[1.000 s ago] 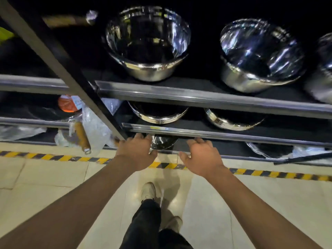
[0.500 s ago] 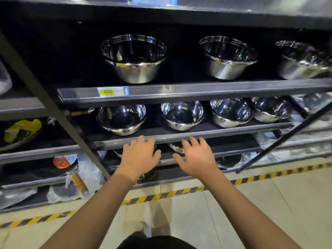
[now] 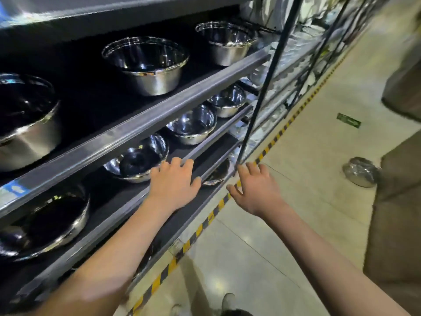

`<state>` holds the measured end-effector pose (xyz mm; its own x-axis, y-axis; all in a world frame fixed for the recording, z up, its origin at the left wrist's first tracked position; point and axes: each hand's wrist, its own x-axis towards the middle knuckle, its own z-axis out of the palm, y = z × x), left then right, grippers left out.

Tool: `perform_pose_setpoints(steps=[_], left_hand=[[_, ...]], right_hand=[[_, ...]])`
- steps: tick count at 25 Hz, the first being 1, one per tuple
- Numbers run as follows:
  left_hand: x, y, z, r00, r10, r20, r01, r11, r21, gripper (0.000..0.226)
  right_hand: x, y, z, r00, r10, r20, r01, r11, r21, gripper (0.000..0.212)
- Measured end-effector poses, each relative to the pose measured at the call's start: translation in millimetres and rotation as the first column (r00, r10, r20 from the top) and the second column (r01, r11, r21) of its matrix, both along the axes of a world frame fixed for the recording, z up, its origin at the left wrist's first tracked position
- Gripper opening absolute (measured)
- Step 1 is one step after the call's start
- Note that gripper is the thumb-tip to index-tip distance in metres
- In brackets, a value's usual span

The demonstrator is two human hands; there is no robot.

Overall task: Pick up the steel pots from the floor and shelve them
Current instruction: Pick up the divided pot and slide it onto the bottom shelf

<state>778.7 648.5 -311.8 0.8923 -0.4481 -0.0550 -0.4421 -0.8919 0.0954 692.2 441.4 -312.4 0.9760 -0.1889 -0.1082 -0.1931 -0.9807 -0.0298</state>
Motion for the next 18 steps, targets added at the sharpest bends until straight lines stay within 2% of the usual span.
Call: perform_pose_setpoints(steps=[3,5,10,14,18], left_hand=[[-1,-73,7,0.981,-0.193,0.011,0.192,0.981,0.038,0.056],[-17,-128,14,0.947,-0.322,-0.001,0.321,0.945,0.054,0.057],[-80,-263,23,0.837,-0.548,0.012,0.547,0.836,0.036,0.056],[-135,-364,27,0.755,-0.654,0.043,0.654,0.756,0.018,0.059],[-166,-443,23,0.727,-0.686,0.029,0.685,0.728,0.037,0.061]], right_hand=[[-48,-55,4,0.975,-0.223,0.017,0.223,0.975,-0.016,0.067],[-88,-90,7,0.929,-0.369,0.017,0.369,0.929,-0.011,0.069],[-187,-180,15,0.792,-0.61,0.026,0.61,0.792,0.004,0.071],[-261,-251,23,0.709,-0.703,0.058,0.705,0.708,-0.033,0.068],[-301,-309,27,0.67,-0.742,0.033,0.742,0.669,-0.047,0.065]])
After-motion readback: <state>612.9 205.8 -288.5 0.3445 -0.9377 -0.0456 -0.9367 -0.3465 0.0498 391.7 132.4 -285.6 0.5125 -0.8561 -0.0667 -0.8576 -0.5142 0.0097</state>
